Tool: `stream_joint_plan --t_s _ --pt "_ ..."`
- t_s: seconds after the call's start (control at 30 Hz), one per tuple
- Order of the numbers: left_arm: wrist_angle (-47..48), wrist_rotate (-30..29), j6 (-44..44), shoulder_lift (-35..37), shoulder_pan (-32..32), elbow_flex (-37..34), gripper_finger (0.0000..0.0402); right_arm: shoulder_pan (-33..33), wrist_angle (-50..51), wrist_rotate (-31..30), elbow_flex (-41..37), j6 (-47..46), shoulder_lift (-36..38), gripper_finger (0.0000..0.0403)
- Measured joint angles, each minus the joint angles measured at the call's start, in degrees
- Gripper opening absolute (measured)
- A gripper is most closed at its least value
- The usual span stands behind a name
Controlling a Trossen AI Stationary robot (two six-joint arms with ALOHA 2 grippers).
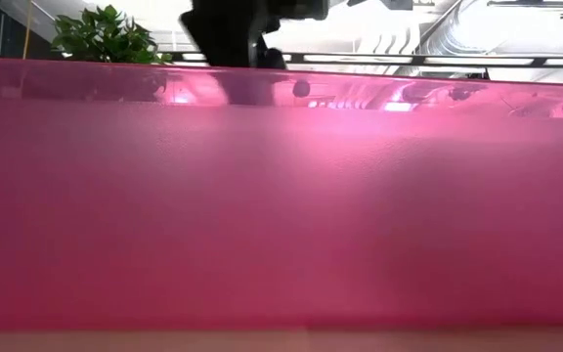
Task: Pick and place pill bottles into a basket
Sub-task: Put the white medicine bottle into the red container
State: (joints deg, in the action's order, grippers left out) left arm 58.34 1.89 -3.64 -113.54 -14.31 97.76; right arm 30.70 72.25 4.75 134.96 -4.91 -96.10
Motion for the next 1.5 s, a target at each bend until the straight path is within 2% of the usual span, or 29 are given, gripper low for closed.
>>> stream_joint_plan --t_s 0.37,0.7,1.0,1.5 --pt "-2.43 0.48 -0.05 -3.1 -1.87 0.21 0.0197 0.0 0.65 -0.21 0.04 -0.15 2.17 0.0312" --pt "-9.64 0.64 -2.65 -3.65 -5.65 0.3 0.0197 0.0 2.13 -0.1 0.04 -0.02 2.14 0.0312" --pt "-9.34 -0.59 -2.67 -4.08 -6.52 0.24 0.0197 -0.38 2.45 0.31 0.04 -0.16 2.14 0.0312" --pt "-13.04 0.32 1.14 -4.08 -9.44 0.24 0.0197 -0.85 2.56 0.07 0.04 -0.15 2.14 0.0312"
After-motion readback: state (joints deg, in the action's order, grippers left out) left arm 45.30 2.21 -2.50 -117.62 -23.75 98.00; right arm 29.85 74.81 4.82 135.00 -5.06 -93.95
